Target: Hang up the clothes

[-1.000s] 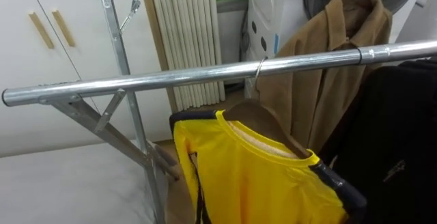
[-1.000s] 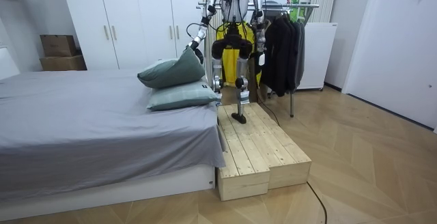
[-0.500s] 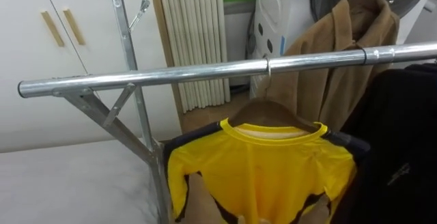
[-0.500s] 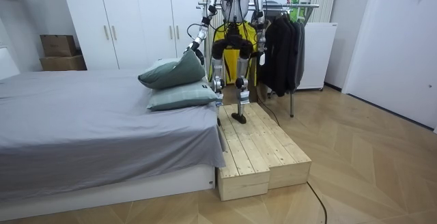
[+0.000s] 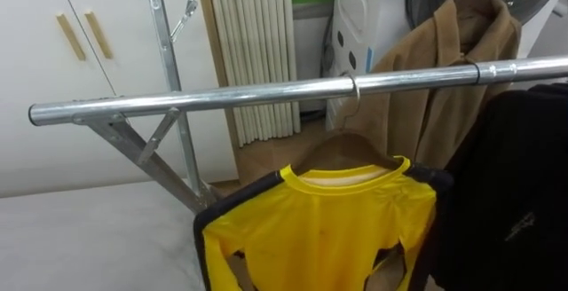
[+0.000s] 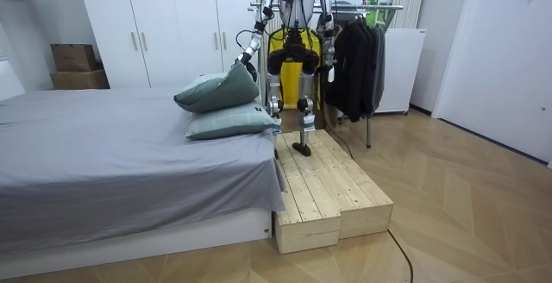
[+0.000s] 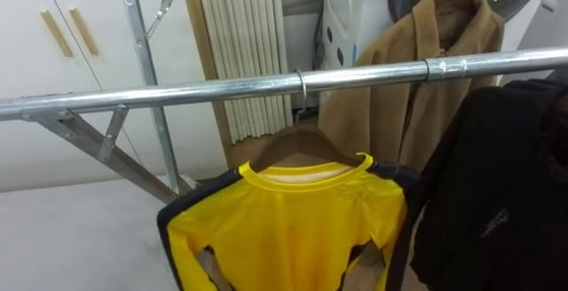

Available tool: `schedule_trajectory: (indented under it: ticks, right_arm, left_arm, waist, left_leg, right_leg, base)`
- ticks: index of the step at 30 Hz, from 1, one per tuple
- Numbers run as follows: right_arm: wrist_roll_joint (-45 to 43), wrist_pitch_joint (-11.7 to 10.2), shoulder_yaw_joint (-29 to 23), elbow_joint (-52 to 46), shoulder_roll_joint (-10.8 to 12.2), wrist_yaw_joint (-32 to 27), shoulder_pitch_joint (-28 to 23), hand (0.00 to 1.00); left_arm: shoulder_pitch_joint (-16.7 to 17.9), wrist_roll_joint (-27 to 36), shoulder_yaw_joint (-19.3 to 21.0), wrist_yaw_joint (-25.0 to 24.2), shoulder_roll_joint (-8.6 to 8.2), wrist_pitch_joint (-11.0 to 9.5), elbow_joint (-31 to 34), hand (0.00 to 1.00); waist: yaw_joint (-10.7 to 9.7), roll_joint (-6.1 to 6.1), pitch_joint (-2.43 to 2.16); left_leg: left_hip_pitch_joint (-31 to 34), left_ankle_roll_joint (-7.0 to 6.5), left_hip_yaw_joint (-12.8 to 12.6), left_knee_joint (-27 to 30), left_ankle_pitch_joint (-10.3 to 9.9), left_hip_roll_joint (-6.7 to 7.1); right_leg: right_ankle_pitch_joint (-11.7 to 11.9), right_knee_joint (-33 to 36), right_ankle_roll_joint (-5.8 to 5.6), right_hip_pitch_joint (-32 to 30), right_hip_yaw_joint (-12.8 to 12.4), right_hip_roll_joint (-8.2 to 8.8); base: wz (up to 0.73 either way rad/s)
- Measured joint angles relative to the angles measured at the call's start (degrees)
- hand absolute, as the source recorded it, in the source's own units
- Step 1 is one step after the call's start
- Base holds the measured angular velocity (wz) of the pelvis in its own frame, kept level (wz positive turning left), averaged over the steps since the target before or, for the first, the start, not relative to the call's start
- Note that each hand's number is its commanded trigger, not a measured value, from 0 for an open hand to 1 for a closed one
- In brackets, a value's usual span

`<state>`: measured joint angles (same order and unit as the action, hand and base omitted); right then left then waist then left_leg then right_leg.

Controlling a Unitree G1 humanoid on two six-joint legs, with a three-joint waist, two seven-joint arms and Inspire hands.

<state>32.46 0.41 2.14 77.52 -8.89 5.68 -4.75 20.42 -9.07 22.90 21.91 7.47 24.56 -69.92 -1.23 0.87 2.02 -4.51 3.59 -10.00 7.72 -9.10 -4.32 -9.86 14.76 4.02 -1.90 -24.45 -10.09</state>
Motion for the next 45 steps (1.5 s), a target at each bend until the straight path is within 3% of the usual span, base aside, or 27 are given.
schedule_trajectory:
  ticks: [25,32,40,45]
  right_arm:
    - [-8.2,-0.4,1.1,-2.1,0.3,-4.2,0.7,0.0]
    - [-8.2,-0.5,1.1,-2.2,0.3,-4.3,0.8,0.0]
    - [-8.2,-0.5,1.1,-2.3,0.3,-4.2,0.3,0.0]
    - [-7.9,-0.3,1.6,-2.2,0.3,-4.3,0.6,0.0]
  left_arm:
    - [-0.2,0.0,0.0,1.4,0.01,0.0,0.0,0.0]
    - [-0.6,0.0,0.0,2.3,0.01,0.0,0.0,0.0]
    - [-0.6,0.0,0.0,2.2,0.01,0.0,0.0,0.0]
    - [-0.6,0.1,0.0,2.3,0.01,0.0,0.0,0.0]
  waist:
    - [0.0,-0.06,-0.29]
    - [0.0,-0.33,-0.12]
    - [0.2,0.3,-0.46]
    - [0.3,0.1,-0.25]
  left_leg:
    - [0.0,0.01,-0.5,0.0,0.0,-0.1]
    - [0.0,0.02,-0.5,0.0,0.0,-0.21]
    - [-0.3,0.22,-0.7,-0.2,-0.4,-0.42]
    - [-0.3,0.28,-0.6,-0.2,-0.5,-0.5]
  right_leg:
    - [-0.1,0.2,0.12,-0.1,0.4,0.0]
    - [-0.2,0.4,0.16,-0.2,0.6,-0.02]
    - [0.0,0.5,0.43,-0.2,1.6,-0.01]
    - [-0.1,1.0,0.75,-0.2,1.1,-0.03]
  base:
    - [0.0]
    - [0.03]
    - [-0.01]
    - [0.0]
